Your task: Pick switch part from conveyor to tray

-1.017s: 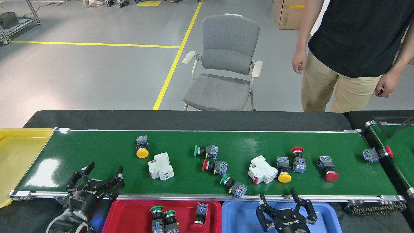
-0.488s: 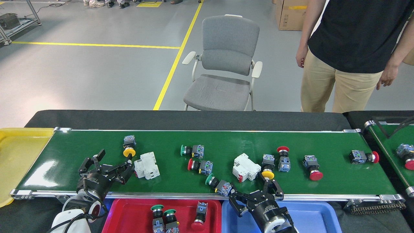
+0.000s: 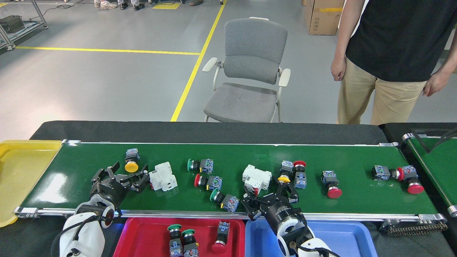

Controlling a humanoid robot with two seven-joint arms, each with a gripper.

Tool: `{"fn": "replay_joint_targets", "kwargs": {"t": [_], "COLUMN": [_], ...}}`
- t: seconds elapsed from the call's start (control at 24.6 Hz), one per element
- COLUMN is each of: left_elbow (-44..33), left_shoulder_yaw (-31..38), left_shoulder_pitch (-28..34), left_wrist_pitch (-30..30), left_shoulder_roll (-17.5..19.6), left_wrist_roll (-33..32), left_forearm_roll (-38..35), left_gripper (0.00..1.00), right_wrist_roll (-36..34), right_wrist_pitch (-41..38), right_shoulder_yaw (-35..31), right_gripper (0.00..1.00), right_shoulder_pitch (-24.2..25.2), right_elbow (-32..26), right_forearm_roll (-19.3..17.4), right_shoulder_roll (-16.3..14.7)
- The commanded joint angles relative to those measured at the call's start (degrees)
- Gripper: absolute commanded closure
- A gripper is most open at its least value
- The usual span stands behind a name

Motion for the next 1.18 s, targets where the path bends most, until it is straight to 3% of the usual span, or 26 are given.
{"fn": "replay_joint_targets", "kwargs": {"t": [0.0,0.12,0.16,0.2,0.33,0.37,0.41,0.53,0.61,0.73,0.81,0.94,1.06,1.14], "left_elbow": [1.59,4.58,5.46,6.16,6.69,6.69,6.69,6.25,5.72,-0.43,-7.80,-22.13,-35.59,-42.80], "left_shoulder_yaw": [-0.16,-0.25,-0.42,-0.78,-1.13,-1.13,-1.13,-1.22,-1.22,-0.78,-0.86,-0.78,-0.34,0.54], "left_shoulder_pitch": [-2.43,-4.10,-4.72,-5.25,-5.69,-5.68,-5.60,-4.28,-2.96,-0.32,2.92,9.69,20.51,29.73], "left_wrist_pitch": [3.53,6.87,8.19,9.15,10.56,10.47,10.47,9.77,8.01,3.00,-0.95,-9.47,-24.95,-28.02], "left_shoulder_roll": [0.50,0.41,0.41,0.41,0.50,0.59,0.68,0.85,1.20,1.47,2.34,3.14,5.16,6.56], "left_wrist_roll": [0.57,0.57,0.57,0.65,0.65,0.74,0.74,4.17,5.75,5.75,5.75,5.22,5.05,5.05], "left_forearm_roll": [-0.12,-0.21,-0.21,-0.21,0.23,0.23,0.32,0.58,0.67,2.78,4.89,6.91,11.22,14.64], "left_gripper": [0.03,0.09,0.14,0.20,0.53,0.61,0.68,0.80,0.83,0.85,0.86,0.87,0.84,0.77], "right_wrist_roll": [-0.01,-0.28,-0.28,-0.28,-0.45,-0.54,-0.54,-0.54,-0.54,-0.72,-0.72,-2.21,-5.64,-7.13], "right_wrist_pitch": [-0.30,-0.30,-0.39,-0.47,-1.18,-1.18,-1.18,-0.91,-1.09,-3.11,-8.46,-17.95,-29.92,-39.85], "right_shoulder_yaw": [0.35,0.62,0.79,1.76,5.98,6.42,6.51,6.51,6.51,6.33,5.02,-3.42,-13.62,-22.41], "right_gripper": [0.01,0.03,0.09,0.20,0.77,0.91,0.96,0.99,0.99,0.99,0.98,0.97,0.92,0.85], "right_shoulder_pitch": [-3.06,-6.58,-7.72,-8.69,-10.27,-10.27,-10.27,-9.92,-8.78,-4.38,0.71,9.76,19.17,25.32], "right_elbow": [2.44,8.42,10.27,11.58,13.08,13.08,13.08,11.41,7.19,-4.94,-15.38,-25.76,-31.04,-32.19], "right_forearm_roll": [-0.02,-0.02,0.16,0.16,-0.02,-0.02,-0.11,-0.20,-0.28,-0.55,-0.99,-5.38,-7.58,-7.67], "right_shoulder_roll": [1.62,3.99,4.70,4.87,4.52,4.52,4.52,4.43,3.99,-4.44,-11.90,-21.66,-26.15,-25.98]}}
